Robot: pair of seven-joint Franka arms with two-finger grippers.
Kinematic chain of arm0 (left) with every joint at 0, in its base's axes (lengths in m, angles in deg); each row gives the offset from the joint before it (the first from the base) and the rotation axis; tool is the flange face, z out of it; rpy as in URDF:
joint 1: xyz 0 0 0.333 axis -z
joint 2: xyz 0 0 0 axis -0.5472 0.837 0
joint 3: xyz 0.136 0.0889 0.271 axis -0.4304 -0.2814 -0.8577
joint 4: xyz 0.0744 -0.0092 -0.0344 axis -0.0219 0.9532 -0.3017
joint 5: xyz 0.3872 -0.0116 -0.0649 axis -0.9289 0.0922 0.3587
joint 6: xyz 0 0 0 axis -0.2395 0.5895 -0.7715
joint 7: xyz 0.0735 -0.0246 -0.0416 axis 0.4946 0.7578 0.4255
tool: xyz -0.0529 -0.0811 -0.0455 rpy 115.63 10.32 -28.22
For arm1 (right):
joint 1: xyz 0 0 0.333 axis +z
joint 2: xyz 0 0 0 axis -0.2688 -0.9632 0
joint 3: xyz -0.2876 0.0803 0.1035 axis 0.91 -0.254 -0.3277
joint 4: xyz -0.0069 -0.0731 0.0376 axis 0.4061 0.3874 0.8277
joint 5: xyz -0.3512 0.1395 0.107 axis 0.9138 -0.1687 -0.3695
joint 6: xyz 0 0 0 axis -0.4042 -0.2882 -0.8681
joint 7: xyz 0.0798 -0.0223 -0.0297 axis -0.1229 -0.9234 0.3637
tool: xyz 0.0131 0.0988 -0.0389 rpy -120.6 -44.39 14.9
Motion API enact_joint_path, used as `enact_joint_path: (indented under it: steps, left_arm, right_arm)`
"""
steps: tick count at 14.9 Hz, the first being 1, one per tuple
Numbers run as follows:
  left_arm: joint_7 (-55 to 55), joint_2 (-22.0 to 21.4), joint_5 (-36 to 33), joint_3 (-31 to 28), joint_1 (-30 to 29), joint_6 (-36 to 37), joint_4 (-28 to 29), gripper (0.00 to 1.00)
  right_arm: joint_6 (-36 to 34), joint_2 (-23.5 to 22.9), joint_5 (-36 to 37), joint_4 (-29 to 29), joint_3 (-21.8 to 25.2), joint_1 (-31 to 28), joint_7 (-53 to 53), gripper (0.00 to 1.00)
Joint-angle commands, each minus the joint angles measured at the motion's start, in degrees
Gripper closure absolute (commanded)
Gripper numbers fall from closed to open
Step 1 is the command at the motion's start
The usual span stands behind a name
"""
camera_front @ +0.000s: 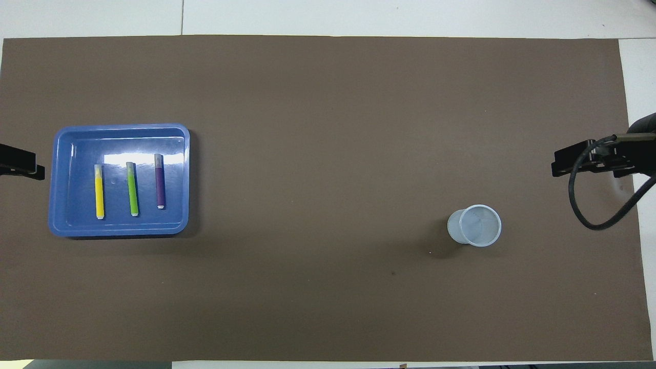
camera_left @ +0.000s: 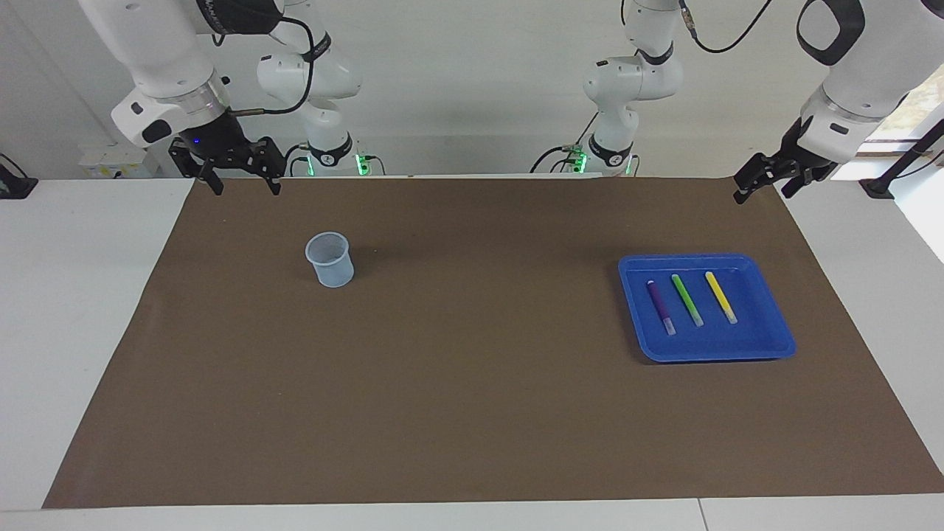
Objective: Transfer and insert pens with both arms
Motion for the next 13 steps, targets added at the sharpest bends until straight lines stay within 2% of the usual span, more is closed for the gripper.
enact_joint_path:
  steps: [1,3,7,10,11,13]
  left_arm:
    - [-2.7,-0.9,0.0,0.0,-2.1,-6.9,6.9,0.0]
    - [-4.7,1.0,0.7,0.0,-3.3,-13.2,11.2,0.0]
    - [-11.7,11.4,0.7,0.0,-5.8,-21.4,11.9,0.0]
    - [-13.7,16.7,0.7,0.1,-6.5,-30.8,15.9,0.0]
    - [-13.9,18.6,0.7,0.1,-5.9,-31.8,15.8,0.0]
    - [-13.9,19.6,0.4,0.1,-5.8,-32.1,15.5,0.0]
  right_arm:
    - [-1.8,-0.3,1.8,-1.3,-0.6,-0.4,1.2,0.0]
    - [-1.8,-0.3,2.1,-1.4,-0.6,-0.3,1.1,0.0]
    - [-1.8,-0.3,2.1,-1.4,-0.6,-0.3,1.1,0.0]
    - [-1.8,-0.3,1.9,-1.4,-0.6,-0.3,1.2,0.0]
    - [-1.8,-0.3,1.9,-1.4,-0.6,-0.3,1.2,0.0]
    - [-1.8,-0.3,1.9,-1.4,-0.6,-0.3,1.2,0.0]
